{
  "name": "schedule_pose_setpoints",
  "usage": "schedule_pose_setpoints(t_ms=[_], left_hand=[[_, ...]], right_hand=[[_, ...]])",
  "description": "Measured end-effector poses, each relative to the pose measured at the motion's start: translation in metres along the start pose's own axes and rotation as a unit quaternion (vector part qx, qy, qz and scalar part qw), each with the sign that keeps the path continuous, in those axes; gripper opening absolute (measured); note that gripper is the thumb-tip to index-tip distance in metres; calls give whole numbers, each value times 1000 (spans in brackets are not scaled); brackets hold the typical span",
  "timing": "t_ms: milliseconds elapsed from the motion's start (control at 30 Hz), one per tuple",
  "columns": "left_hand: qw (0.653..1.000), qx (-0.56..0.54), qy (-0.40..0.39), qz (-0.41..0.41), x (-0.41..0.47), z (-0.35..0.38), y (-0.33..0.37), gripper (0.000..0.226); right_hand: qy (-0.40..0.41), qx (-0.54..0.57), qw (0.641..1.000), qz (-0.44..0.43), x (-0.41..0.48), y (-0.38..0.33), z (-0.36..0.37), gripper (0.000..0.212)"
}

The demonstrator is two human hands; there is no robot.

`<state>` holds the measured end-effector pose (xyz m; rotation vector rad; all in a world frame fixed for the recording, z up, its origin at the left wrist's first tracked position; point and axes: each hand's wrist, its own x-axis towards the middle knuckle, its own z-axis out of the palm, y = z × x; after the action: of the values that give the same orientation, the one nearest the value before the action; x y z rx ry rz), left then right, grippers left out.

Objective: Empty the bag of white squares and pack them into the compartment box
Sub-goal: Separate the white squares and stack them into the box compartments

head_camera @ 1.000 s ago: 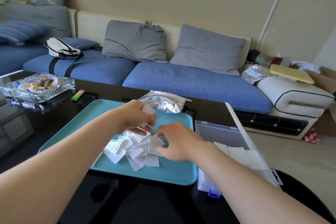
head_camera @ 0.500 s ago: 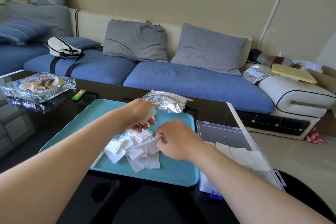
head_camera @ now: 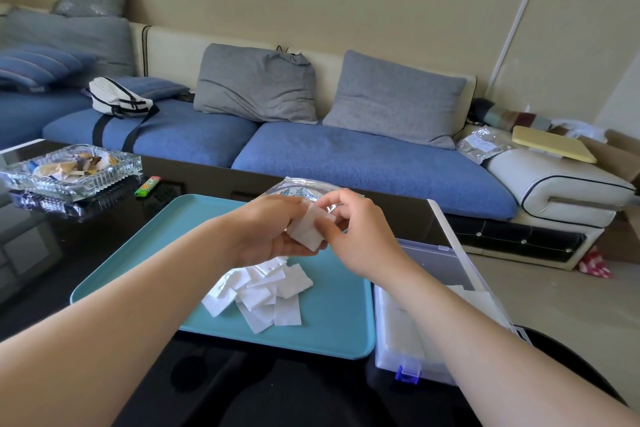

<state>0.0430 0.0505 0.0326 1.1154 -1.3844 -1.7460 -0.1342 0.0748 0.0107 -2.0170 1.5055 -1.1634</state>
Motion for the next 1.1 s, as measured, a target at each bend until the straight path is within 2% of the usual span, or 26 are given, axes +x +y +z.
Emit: schedule_pose_setpoints(t_ms=[100,200,367,467,533,633,700,833,933,967,1067,1100], left_hand=[[998,-60,0,-19,-2,1,2,34],[997,-74,-6,-13,0,2,2,32],[998,41,-47,29,3,0,-5,26],[996,76,-19,31,6,-6,-10,22],[994,98,30,27,11,-14,-13,21],[987,125,95,29,19,-25,-18,23],[983,144,110,25,20,-28,-18,26],[972,202,115,18,20,-29,-18,24],[967,224,122,17,20,-27,-18,22],[966,226,124,18,21,-27,-18,22],[964,231,127,23,21,-27,-18,21],[964,232,127,25,20,-27,-18,20]], right_hand=[[27,11,1000,3,0,-1,0,10],[41,11,999,14,1,-1,-1,5],[41,8,999,24,-1,-1,0,12],[10,-26,995,91,0,-2,3,14],[-22,-87,984,153,-2,2,8,13],[-117,-250,949,151,-10,12,17,20],[-189,-294,923,161,-17,13,26,25],[-250,-299,906,165,-19,6,43,44],[-282,-299,895,174,-19,-1,50,69],[-279,-300,895,174,-18,-1,52,71],[-243,-270,912,192,-14,4,57,46],[-221,-257,917,210,-12,5,56,46]])
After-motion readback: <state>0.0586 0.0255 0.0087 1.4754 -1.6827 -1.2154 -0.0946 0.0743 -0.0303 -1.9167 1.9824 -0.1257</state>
